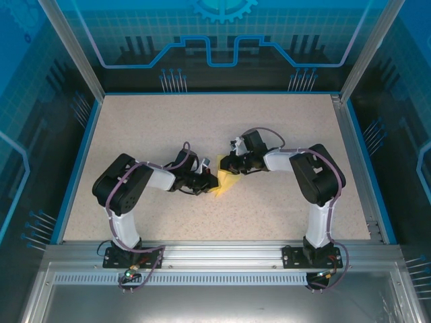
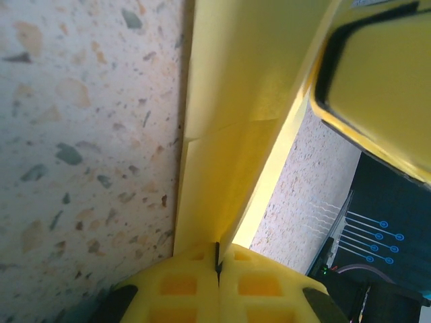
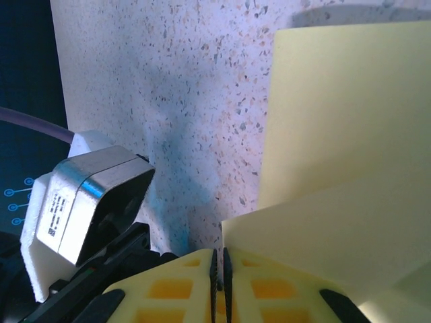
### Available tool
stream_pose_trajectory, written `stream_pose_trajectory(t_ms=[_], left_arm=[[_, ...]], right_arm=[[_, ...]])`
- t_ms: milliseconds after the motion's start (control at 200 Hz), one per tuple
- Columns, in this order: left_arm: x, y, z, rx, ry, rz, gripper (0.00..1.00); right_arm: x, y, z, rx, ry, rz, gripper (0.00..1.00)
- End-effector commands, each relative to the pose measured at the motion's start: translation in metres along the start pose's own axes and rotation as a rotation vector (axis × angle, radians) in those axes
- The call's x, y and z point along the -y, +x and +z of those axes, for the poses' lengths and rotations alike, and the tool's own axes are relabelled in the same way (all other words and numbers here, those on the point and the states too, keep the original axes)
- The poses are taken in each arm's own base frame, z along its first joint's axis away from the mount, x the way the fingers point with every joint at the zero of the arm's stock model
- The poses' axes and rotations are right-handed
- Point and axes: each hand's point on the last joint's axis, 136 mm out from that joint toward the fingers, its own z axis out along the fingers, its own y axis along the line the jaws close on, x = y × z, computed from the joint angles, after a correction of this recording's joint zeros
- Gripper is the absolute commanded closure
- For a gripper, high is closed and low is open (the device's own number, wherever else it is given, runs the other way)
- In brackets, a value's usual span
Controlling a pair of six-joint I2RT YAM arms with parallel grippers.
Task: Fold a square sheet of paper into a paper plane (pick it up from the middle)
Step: Fourth fold the wing at the center of the table.
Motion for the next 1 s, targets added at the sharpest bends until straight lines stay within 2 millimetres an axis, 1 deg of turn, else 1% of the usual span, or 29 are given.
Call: stream_pose_trajectory(t_ms=[0,90,235,430,680,845,945,995], left_arm=[[-0.038,0.008,0.003,-0.019,-0.118,-0.113,1.00],[-0.041,0.008,0.002,-0.016,-0.126,-0.122,1.00],[-0.044,0.008,0.003,-0.005,-0.125,-0.137,1.00],[-0.045,0.009,0.003,-0.010,-0.134,-0.137,1.00],[-0.049,0.011,0.004,-0.015,-0.138,-0.145,1.00],[-0.052,0.012,0.003,-0.011,-0.147,-0.156,1.00],[-0.049,0.012,0.003,-0.011,-0.133,-0.148,1.00],[-0.044,0.013,0.003,-0.018,-0.119,-0.134,0.95]], right_arm=[[0.007,0.004,0.006,-0.015,0.028,0.005,0.86],[0.012,0.004,0.007,-0.019,0.043,0.016,0.86],[0.009,0.002,0.005,-0.019,0.042,0.006,0.87],[0.017,0.003,0.008,-0.025,0.064,0.022,0.87],[0.019,0.003,0.009,-0.033,0.061,0.024,0.87],[0.029,0.007,0.012,-0.050,0.084,0.035,0.86],[0.037,0.010,0.014,-0.060,0.101,0.051,0.86],[0.041,0.013,0.014,-0.062,0.117,0.055,0.87]])
